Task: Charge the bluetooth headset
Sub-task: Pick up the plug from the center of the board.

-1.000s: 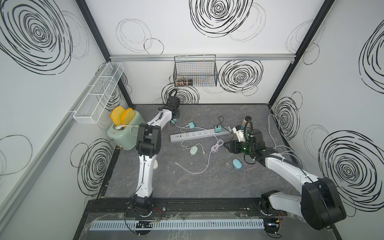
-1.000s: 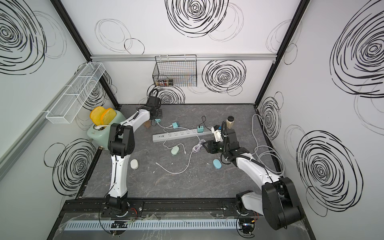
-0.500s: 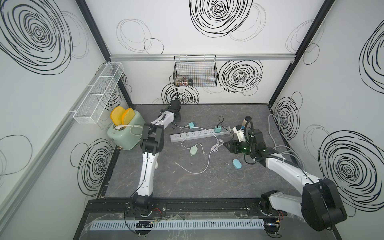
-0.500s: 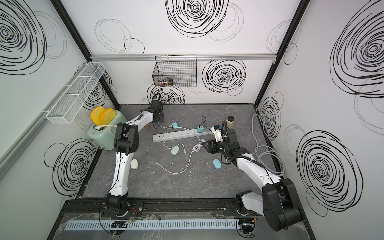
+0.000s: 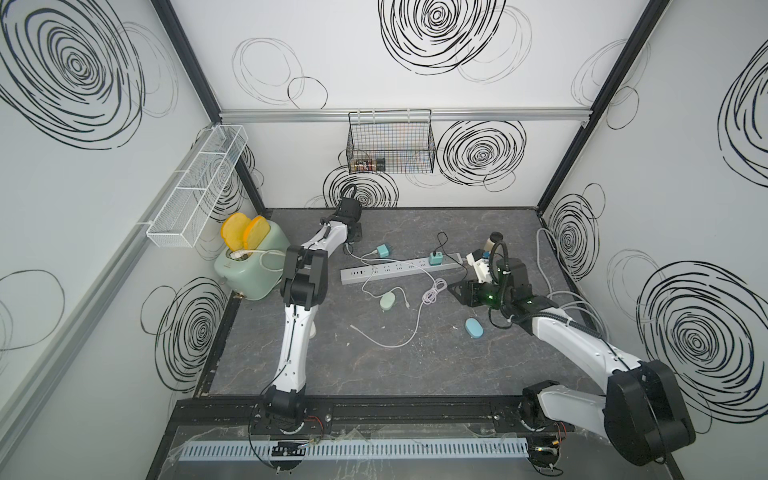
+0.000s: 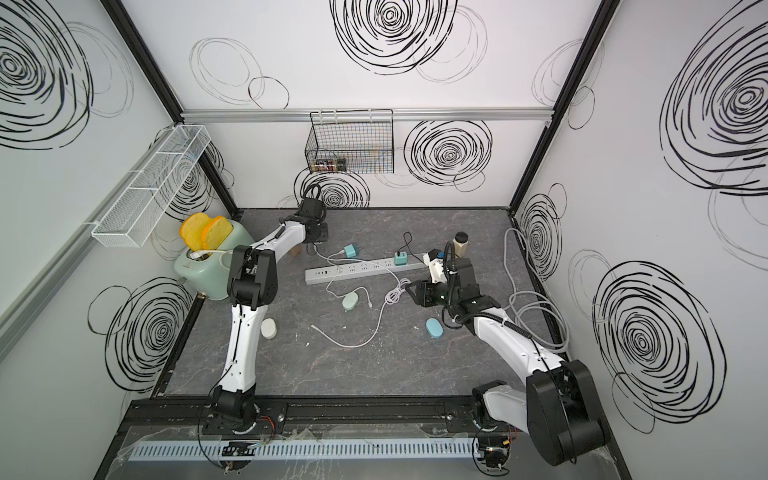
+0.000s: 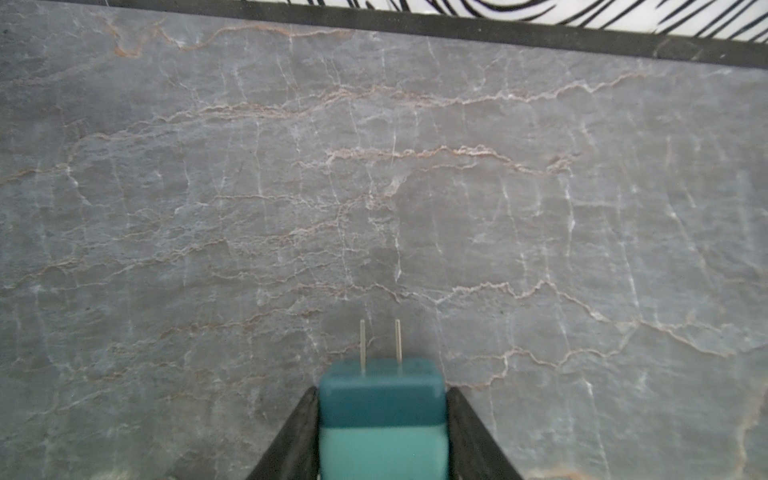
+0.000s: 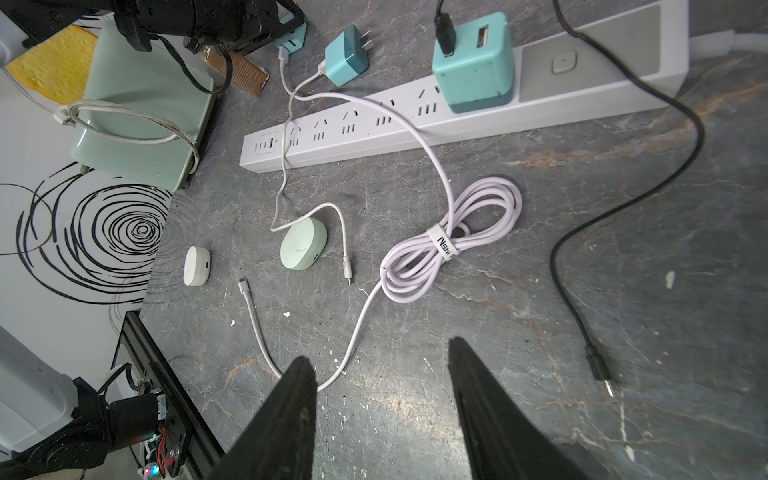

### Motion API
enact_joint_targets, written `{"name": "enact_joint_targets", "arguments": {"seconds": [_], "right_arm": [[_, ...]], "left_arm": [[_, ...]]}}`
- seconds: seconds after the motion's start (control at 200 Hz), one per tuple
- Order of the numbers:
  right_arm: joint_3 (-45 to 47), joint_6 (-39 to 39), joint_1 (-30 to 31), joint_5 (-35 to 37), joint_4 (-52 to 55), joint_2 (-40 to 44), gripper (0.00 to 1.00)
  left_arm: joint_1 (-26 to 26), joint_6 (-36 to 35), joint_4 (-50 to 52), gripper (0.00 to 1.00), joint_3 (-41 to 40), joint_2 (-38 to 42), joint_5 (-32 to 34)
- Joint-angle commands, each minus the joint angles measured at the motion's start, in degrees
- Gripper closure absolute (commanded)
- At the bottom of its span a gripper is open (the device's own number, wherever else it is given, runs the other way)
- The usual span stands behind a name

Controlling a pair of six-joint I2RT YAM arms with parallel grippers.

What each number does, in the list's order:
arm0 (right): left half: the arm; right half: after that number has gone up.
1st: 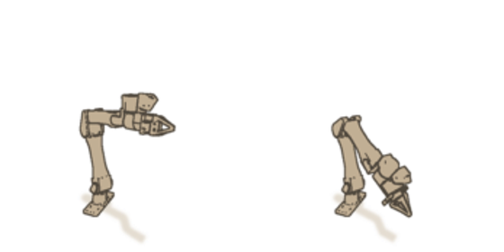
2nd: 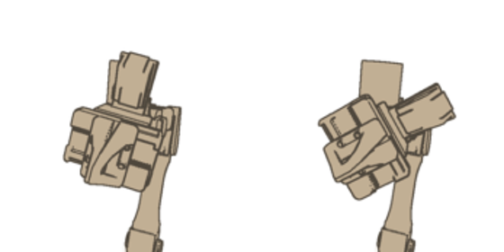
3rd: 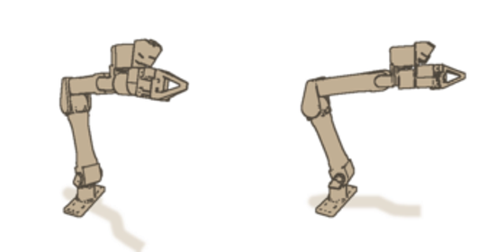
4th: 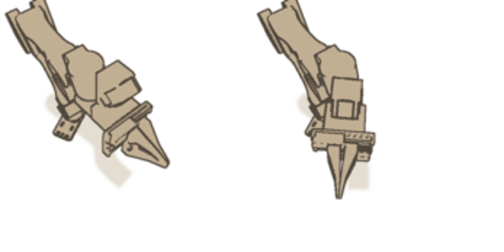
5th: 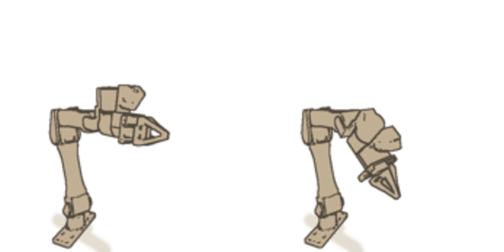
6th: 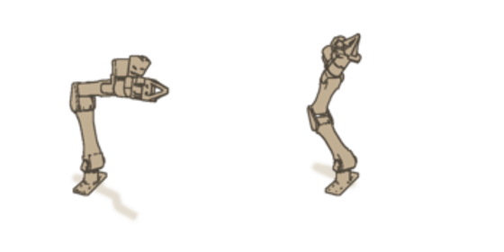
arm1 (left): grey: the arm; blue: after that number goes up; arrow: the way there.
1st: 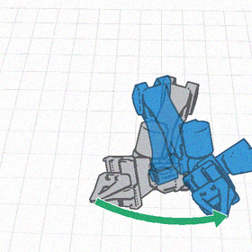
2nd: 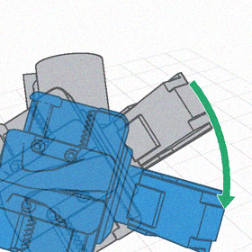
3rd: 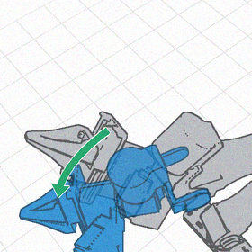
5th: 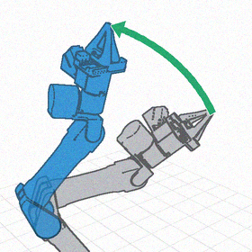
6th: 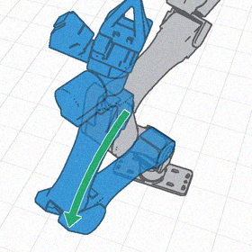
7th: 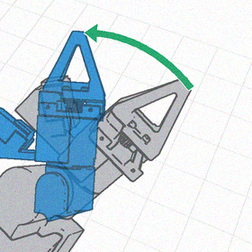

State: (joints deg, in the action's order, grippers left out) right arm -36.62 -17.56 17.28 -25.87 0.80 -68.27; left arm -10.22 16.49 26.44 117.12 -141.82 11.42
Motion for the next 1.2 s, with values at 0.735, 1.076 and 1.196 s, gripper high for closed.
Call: {"name": "enact_joint_targets", "arguments": {"seconds": [0.735, 1.076, 1.196], "right_arm": [[-0.60, -4.48, 21.79, 12.63, -20.32, 3.50, 0.39], [-8.94, -5.99, 25.59, 21.06, -21.73, -3.99, 0.39], [-12.27, -6.26, 25.87, 22.97, -21.41, -6.24, 0.39]], "left_arm": [[-7.34, 35.49, -40.75, 0.71, -45.78, 41.41, -33.19], [-12.07, 37.41, -36.02, 0.71, -49.21, 53.22, -26.47], [-12.87, 38.23, -36.60, 0.71, -51.38, 55.77, -25.66]]}}
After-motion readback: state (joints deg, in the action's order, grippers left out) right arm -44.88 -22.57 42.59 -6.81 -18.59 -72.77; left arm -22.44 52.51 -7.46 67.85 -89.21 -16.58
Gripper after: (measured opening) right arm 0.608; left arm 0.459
